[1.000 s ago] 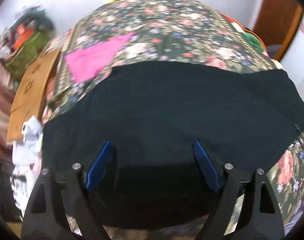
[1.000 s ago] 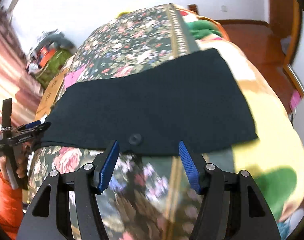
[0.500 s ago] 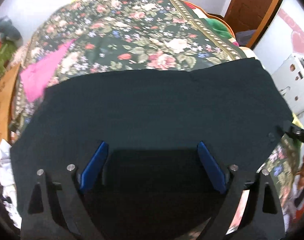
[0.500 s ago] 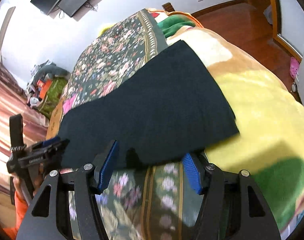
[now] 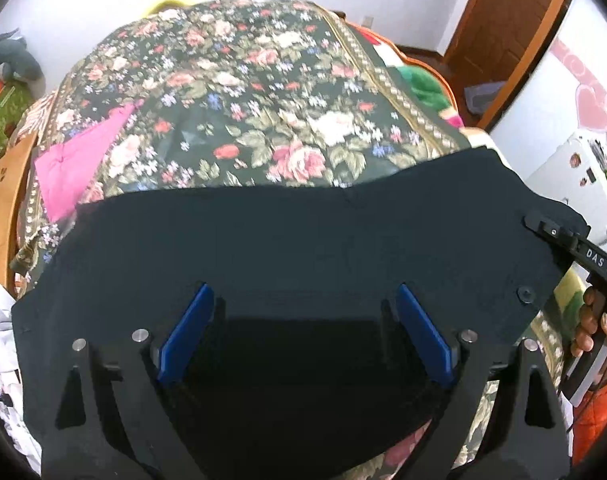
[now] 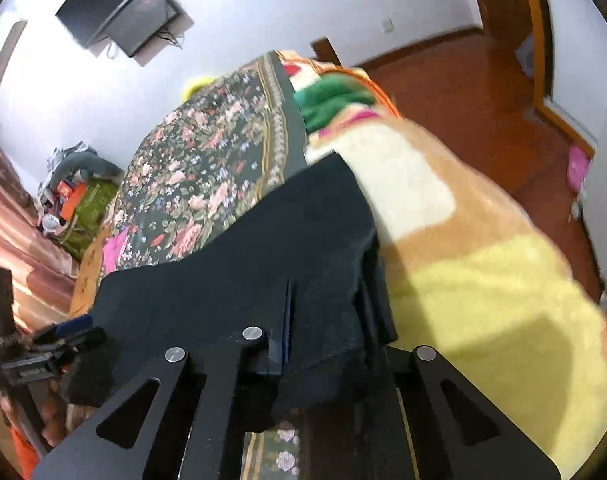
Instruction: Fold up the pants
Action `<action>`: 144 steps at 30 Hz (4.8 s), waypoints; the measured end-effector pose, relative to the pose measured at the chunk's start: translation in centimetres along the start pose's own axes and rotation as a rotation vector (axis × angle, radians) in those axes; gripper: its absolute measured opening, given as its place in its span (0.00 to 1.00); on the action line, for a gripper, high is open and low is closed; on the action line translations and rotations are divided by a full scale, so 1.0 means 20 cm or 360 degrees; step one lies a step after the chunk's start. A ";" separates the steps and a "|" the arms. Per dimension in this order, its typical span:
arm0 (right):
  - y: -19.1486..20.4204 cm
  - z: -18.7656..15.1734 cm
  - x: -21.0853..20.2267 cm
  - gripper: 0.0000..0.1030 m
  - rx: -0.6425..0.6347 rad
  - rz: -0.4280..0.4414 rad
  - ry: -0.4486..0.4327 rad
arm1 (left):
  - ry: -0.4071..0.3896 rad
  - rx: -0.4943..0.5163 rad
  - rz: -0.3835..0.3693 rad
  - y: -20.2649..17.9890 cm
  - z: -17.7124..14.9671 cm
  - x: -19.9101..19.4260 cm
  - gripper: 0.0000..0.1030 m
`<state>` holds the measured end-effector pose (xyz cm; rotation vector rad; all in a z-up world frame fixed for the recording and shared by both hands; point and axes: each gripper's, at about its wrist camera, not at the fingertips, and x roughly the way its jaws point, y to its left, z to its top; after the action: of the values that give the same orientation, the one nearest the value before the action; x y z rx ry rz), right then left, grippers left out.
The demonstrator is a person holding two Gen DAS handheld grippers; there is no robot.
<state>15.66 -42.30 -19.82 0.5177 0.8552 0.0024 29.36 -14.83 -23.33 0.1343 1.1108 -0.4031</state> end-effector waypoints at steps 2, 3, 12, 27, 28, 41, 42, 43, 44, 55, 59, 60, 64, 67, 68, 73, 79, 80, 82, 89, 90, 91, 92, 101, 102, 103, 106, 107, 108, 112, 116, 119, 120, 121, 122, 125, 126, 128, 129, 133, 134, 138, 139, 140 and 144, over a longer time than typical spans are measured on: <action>0.03 0.03 -0.03 0.05 -0.0060 -0.0044 -0.0050 | -0.0030 -0.0016 0.0012 0.03 0.01 -0.03 0.91; 0.05 0.05 -0.04 0.05 -0.0080 -0.0057 -0.0073 | -0.0043 -0.0023 0.0018 0.04 0.02 -0.05 0.91; 0.42 0.27 -0.18 0.05 -0.0358 -0.0001 -0.0271 | -0.0254 -0.0134 0.0092 0.24 -0.02 -0.31 0.91; 1.24 0.13 0.18 0.05 -0.0807 0.0316 -0.0042 | -0.0478 -0.0294 0.0284 0.60 -0.24 -0.66 0.94; 1.28 0.08 0.23 0.05 -0.0843 0.0334 0.0015 | -0.0479 -0.0307 0.0291 0.62 -0.26 -0.67 0.94; 1.47 -0.47 0.47 0.17 -0.1258 0.0307 0.0458 | -0.0417 -0.0469 0.0295 0.81 -0.39 -0.63 0.94; 1.47 -0.49 0.46 0.22 -0.1285 0.0305 0.0454 | -0.0410 -0.0463 0.0302 0.81 -0.39 -0.62 0.94; 1.47 -0.50 0.43 0.24 -0.1310 0.0309 0.0445 | -0.0408 -0.0457 0.0306 0.80 -0.39 -0.62 0.94; 1.46 -0.51 0.42 0.31 -0.1318 0.0321 0.0446 | -0.0404 -0.0449 0.0310 0.80 -0.39 -0.62 0.94; 1.31 -0.34 0.17 0.64 -0.1238 0.0397 0.0334 | -0.0358 -0.0319 0.0289 0.67 -0.26 -0.57 0.94; 1.22 -0.18 0.13 0.66 -0.1153 0.0363 0.0206 | -0.0354 -0.0254 0.0282 0.60 -0.19 -0.54 0.94; 1.20 -0.14 0.14 0.67 -0.1122 0.0358 0.0184 | -0.0343 -0.0247 0.0261 0.59 -0.16 -0.52 0.94; 1.10 -0.02 0.20 0.67 -0.1030 0.0315 0.0157 | -0.0291 -0.0226 0.0200 0.54 -0.07 -0.44 0.94; 1.03 0.04 0.28 0.67 -0.0952 0.0309 0.0206 | -0.0232 -0.0176 0.0195 0.50 -0.01 -0.35 0.94; 1.01 0.05 0.31 0.67 -0.0933 0.0309 0.0228 | -0.0200 -0.0153 0.0195 0.48 0.01 -0.31 0.94; 0.93 0.02 0.48 0.65 -0.0895 0.0341 0.0378 | -0.0055 -0.0069 0.0199 0.42 0.03 -0.12 0.94; 0.87 -0.07 0.62 0.54 -0.0885 0.0354 0.0570 | 0.0149 -0.0048 0.0158 0.41 0.00 0.10 0.94; 0.86 -0.09 0.64 0.54 -0.0894 0.0347 0.0607 | 0.0170 -0.0039 0.0166 0.41 -0.01 0.12 0.94; 0.83 -0.12 0.64 0.54 -0.0903 0.0348 0.0636 | 0.0185 -0.0030 0.0163 0.41 -0.03 0.15 0.94; 0.77 -0.15 0.56 0.54 -0.0878 0.0334 0.0620 | 0.0148 -0.0025 0.0204 0.44 -0.10 0.10 0.97; 0.75 -0.16 0.54 0.54 -0.0868 0.0329 0.0616 | 0.0143 -0.0036 0.0206 0.44 -0.11 0.08 0.97; 0.75 -0.16 0.53 0.54 -0.0861 0.0320 0.0610 | 0.0141 -0.0044 0.0208 0.45 -0.12 0.08 0.97; 0.74 -0.16 0.52 0.54 -0.0860 0.0310 0.0605 | 0.0136 -0.0053 0.0213 0.46 -0.13 0.07 0.97; 0.67 -0.20 0.40 0.54 -0.0799 0.0256 0.0575 | 0.0051 -0.0124 0.0263 0.49 -0.25 -0.06 0.97; 0.66 -0.21 0.39 0.54 -0.0797 0.0247 0.0572 | 0.0040 -0.0133 0.0263 0.49 -0.27 -0.08 0.97; 0.66 -0.22 0.37 0.54 -0.0800 0.0237 0.0568 | 0.0029 -0.0138 0.0270 0.49 -0.28 -0.09 0.97; 0.66 -0.23 0.33 0.54 -0.0821 0.0202 0.0555 | -0.0006 -0.0140 0.0309 0.50 -0.32 -0.14 0.97; 0.66 -0.23 0.32 0.54 -0.0828 0.0191 0.0550 | -0.0021 -0.0141 0.0323 0.50 -0.34 -0.16 0.97; 0.66 -0.23 0.31 0.54 -0.0834 0.0182 0.0545 | -0.0041 -0.0142 0.0334 0.51 -0.36 -0.18 0.97; 0.68 -0.23 0.28 0.56 -0.0884 0.0105 0.0523 | -0.0126 -0.0218 0.0338 0.55 -0.39 -0.29 0.97; 0.73 -0.21 0.25 0.57 -0.0954 0.0071 0.0484 | -0.0264 -0.0247 0.0430 0.60 -0.42 -0.43 0.97; 0.79 -0.17 0.20 0.57 -0.0977 0.0093 0.0418 | -0.0377 -0.0278 0.0502 0.65 -0.44 -0.57 0.97; 0.83 -0.15 0.19 0.57 -0.0988 0.0104 0.0385 | -0.0398 -0.0292 0.0517 0.67 -0.45 -0.60 0.97; 0.86 -0.15 0.17 0.58 -0.0996 0.0116 0.0356 | -0.0423 -0.0315 0.0528 0.70 -0.46 -0.63 0.97; 0.89 -0.14 0.16 0.59 -0.1004 0.0130 0.0333 | -0.0440 -0.0335 0.0531 0.73 -0.48 -0.66 0.97; 1.01 -0.12 0.14 0.61 -0.1042 0.0181 0.0264 | -0.0509 -0.0431 0.0525 0.83 -0.55 -0.75 0.97; 1.04 -0.13 0.15 0.61 -0.1060 0.0193 0.0249 | -0.0551 -0.0458 0.0532 0.87 -0.58 -0.77 0.97; 1.12 -0.14 0.16 0.62 -0.1103 0.0217 0.0228 | -0.0613 -0.0499 0.0578 0.93 -0.65 -0.81 0.97; 1.15 -0.15 0.17 0.62 -0.1120 0.0226 0.0227 | -0.0609 -0.0528 0.0601 0.97 -0.69 -0.81 0.97; 1.27 -0.22 0.25 0.62 -0.1188 0.0253 0.0264 | -0.0492 -0.0639 0.0596 1.11 -0.80 -0.78 0.97; 1.29 -0.24 0.28 0.62 -0.1206 0.0253 0.0284 | -0.0446 -0.0689 0.0580 1.16 -0.83 -0.76 0.97; 1.35 -0.33 0.37 0.62 -0.1260 0.0238 0.0353 | -0.0316 -0.0922 0.0403 1.32 -0.96 -0.67 0.97; 1.36 -0.36 0.39 0.62 -0.1281 0.0217 0.0368 | -0.0300 -0.0985 0.0344 1.36 -0.99 -0.65 0.97; 1.37 -0.37 0.40 0.62 -0.1298 0.0205 0.0377 | -0.0273 -0.1039 0.0282 1.39 -1.02 -0.63 0.97; 1.37 -0.44 0.44 0.62 -0.1359 0.0165 0.0405 | -0.0173 -0.1172 0.0065 1.46 -1.10 -0.51 0.97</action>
<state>20.62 -12.59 -18.95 -0.2499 0.9808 0.5169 18.03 21.36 -26.70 -0.5072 1.0843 0.0521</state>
